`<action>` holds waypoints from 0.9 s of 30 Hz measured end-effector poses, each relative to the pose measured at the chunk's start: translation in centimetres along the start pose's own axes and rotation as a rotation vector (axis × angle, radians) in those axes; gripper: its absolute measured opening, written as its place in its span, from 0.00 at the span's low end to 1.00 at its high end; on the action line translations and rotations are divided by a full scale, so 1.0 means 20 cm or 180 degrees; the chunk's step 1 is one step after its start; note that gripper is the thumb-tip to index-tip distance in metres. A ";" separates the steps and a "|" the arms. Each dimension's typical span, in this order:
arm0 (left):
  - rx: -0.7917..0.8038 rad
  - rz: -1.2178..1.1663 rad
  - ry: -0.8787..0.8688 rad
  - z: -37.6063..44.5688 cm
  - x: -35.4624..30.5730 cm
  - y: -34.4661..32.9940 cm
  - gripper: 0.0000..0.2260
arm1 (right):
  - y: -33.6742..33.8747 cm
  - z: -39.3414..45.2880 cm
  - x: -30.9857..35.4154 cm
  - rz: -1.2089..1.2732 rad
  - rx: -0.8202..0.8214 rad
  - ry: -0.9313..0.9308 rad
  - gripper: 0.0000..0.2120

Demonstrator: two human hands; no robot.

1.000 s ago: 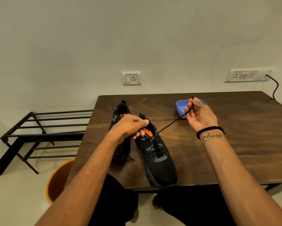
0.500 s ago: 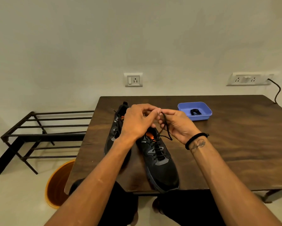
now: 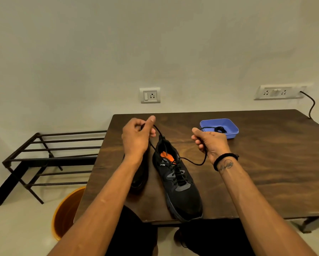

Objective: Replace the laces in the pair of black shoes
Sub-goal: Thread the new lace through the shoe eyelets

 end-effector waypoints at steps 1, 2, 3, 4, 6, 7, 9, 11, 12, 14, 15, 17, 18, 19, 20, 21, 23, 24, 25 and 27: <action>-0.0068 -0.0560 0.0356 0.00 0.00 0.00 0.12 | -0.01 0.00 -0.01 -0.0145 0.0079 -0.0057 0.08; -0.0114 -0.0976 0.0606 0.00 0.00 0.00 0.10 | -0.02 -0.01 -0.01 -0.0319 0.0179 -0.0104 0.06; -0.0169 -0.1191 0.0719 0.00 0.00 0.01 0.08 | -0.03 -0.02 -0.02 -0.0486 0.0291 -0.0163 0.04; -0.0214 -0.1285 0.0726 0.01 0.00 0.01 0.06 | -0.04 -0.03 -0.02 -0.0601 0.0412 -0.0234 0.03; -0.0195 -0.1194 0.0563 0.02 -0.01 0.01 0.06 | -0.08 -0.05 -0.03 -0.0619 0.0680 -0.0400 0.04; -0.0093 -0.1065 0.0446 0.01 -0.01 0.01 0.07 | -0.11 -0.06 -0.03 -0.0533 0.0803 -0.0473 0.05; 0.0334 -0.0616 0.0186 -0.01 -0.02 -0.02 0.07 | -0.15 -0.09 -0.03 -0.0294 0.1013 -0.0597 0.06; 0.0926 -0.0064 -0.0025 -0.04 -0.01 -0.07 0.06 | -0.19 -0.11 -0.03 0.0007 0.1252 -0.0723 0.09; 0.1174 0.0076 -0.0049 -0.05 0.00 -0.09 0.06 | -0.20 -0.12 -0.03 0.0197 0.1417 -0.0803 0.11; 0.1468 0.0151 0.0035 -0.07 0.01 -0.11 0.06 | -0.20 -0.13 -0.02 0.0599 0.1722 -0.0976 0.14; 0.1539 0.0159 0.0076 -0.07 0.01 -0.11 0.06 | -0.19 -0.14 -0.01 0.0749 0.1793 -0.1031 0.13; 0.1637 0.0167 0.0121 -0.07 0.02 -0.11 0.06 | -0.19 -0.14 0.00 0.0887 0.1766 -0.1037 0.14; 0.1667 0.0186 0.0135 -0.07 0.02 -0.11 0.06 | -0.20 -0.14 0.00 0.0897 0.1695 -0.0961 0.14; 0.1695 0.0226 0.0140 -0.06 0.03 -0.10 0.06 | -0.20 -0.14 -0.01 0.0900 0.1591 -0.0841 0.14; 0.1728 0.0300 0.0143 -0.06 0.04 -0.10 0.06 | -0.20 -0.13 -0.01 0.0926 0.1474 -0.0716 0.14; 0.1773 0.0372 0.0162 -0.06 0.05 -0.11 0.06 | -0.20 -0.11 -0.02 0.0975 0.1375 -0.0615 0.14; 0.1769 0.0446 0.0254 -0.07 0.06 -0.11 0.06 | -0.19 -0.10 -0.02 0.1093 0.1309 -0.0486 0.13; 0.1702 0.0434 0.0324 -0.07 0.06 -0.10 0.05 | -0.18 -0.09 -0.01 0.1139 0.1313 -0.0423 0.13; 0.1615 0.0387 0.0417 -0.07 0.06 -0.10 0.05 | -0.18 -0.09 -0.01 0.1156 0.1319 -0.0351 0.13; 0.1494 0.0236 0.0638 -0.07 0.07 -0.08 0.05 | -0.18 -0.10 0.01 0.1104 0.1410 -0.0200 0.13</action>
Point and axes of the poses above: each hand's wrist, its own z-axis towards the middle knuckle, its own y-axis out of the back of the hand, x = y × z, the point moved 3 cm from there along z, towards the middle knuckle, and after that the axes turned 3 degrees about -z, right-handed, at the moved point
